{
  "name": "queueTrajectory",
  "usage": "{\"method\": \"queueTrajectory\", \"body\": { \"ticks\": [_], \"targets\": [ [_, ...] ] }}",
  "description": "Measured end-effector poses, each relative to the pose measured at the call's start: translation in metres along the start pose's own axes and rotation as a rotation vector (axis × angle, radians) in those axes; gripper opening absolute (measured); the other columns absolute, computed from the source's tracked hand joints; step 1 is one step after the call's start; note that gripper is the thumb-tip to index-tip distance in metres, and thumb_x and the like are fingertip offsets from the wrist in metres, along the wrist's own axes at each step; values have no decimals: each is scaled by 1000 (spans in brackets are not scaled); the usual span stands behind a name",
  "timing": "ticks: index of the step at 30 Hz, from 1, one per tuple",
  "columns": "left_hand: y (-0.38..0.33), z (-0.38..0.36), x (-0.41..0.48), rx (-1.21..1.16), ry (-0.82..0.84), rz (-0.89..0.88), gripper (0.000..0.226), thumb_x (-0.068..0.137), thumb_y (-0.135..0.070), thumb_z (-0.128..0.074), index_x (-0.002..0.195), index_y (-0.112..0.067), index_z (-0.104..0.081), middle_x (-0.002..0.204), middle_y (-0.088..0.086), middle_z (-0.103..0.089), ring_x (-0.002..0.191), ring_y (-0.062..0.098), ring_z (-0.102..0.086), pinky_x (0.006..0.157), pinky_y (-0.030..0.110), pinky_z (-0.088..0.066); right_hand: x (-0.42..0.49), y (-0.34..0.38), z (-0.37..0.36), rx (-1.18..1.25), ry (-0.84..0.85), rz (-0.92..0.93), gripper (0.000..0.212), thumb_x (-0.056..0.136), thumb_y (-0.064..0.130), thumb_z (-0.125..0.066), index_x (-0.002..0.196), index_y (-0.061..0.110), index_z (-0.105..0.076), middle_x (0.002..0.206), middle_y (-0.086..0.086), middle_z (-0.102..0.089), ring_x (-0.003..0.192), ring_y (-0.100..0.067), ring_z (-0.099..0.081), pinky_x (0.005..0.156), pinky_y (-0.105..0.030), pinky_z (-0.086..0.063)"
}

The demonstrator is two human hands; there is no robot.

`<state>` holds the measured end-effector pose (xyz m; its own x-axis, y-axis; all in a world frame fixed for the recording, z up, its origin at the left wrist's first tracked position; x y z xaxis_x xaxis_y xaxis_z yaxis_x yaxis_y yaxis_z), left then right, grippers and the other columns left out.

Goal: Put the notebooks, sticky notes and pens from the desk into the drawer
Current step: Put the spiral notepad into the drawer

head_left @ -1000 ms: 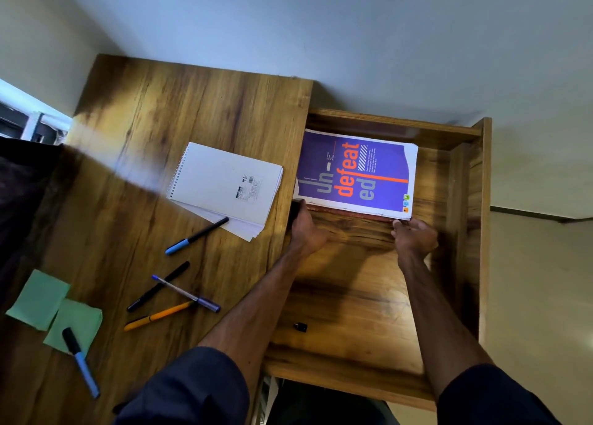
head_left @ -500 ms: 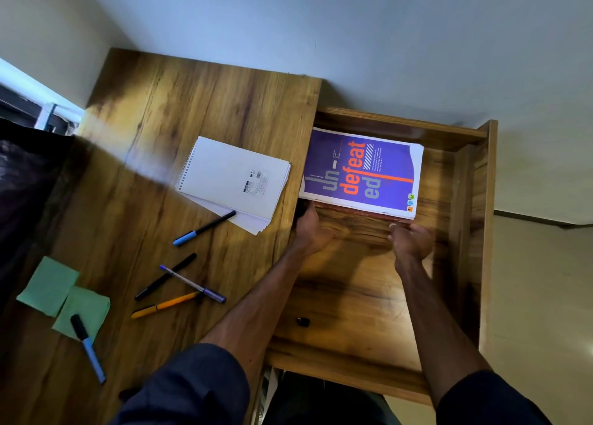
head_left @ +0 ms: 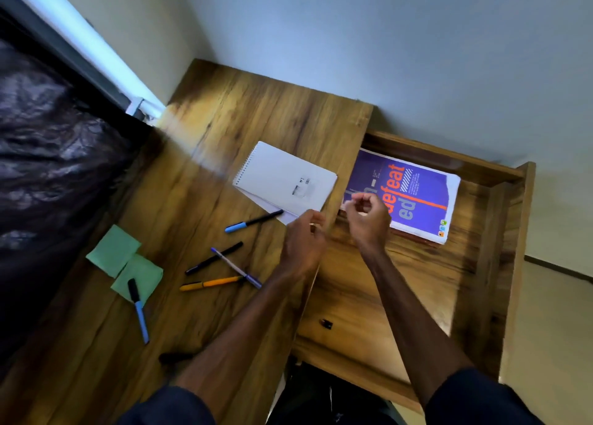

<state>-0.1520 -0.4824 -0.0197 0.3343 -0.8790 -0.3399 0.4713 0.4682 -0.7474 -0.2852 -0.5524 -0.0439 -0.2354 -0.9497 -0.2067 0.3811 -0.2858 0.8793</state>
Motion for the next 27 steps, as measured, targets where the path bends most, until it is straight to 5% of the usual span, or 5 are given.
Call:
{"method": "queueTrajectory", "body": {
  "ticks": [3,11,19,25,27],
  "targets": [
    [25,32,0,35,-151,86,29,91,-4,-59,115,-19,-65,117,-2,-69,109,14,-64,97,35,-55,12,31,-35,-168,151,224,34,83,28,-77,111,12,-66,111,-5,-66,102,-19,-62,86,-36,-53],
    [45,59,2,99,2,139,54,92,-7,-58,145,-13,-47,149,8,-50,138,24,-46,112,44,-45,32,64,-85,-894,468,350,95,63,65,-81,131,9,-46,137,-16,-40,127,-35,-39,100,-47,-42],
    [56,57,0,-40,-42,200,64,89,-6,-65,149,-14,-43,146,9,-52,136,25,-49,110,45,-46,21,57,-82,-846,499,213,106,56,72,-81,135,12,-43,136,-18,-49,128,-36,-45,102,-49,-41],
    [49,60,-2,-115,-15,224,62,90,-1,-64,148,-13,-43,146,10,-52,131,22,-54,106,38,-51,25,59,-79,-815,527,94,94,52,78,-80,110,8,-60,115,-16,-64,107,-31,-58,73,-34,-43],
    [48,60,-3,-131,5,228,62,91,-1,-64,147,-14,-43,146,10,-51,131,22,-53,105,36,-50,19,59,-78,-805,504,70,95,54,75,-82,117,8,-57,124,-18,-58,116,-33,-53,79,-36,-44]
  ]
}}
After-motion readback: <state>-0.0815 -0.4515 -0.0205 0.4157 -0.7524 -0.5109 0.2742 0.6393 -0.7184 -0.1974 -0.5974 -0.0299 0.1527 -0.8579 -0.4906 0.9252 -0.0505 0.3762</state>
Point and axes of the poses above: each hand's wrist, its own x-axis towards the middle knuckle, its own z-axis out of the back of the hand, y = z × x, the point moved 2 cm from there along x, towards the middle knuckle
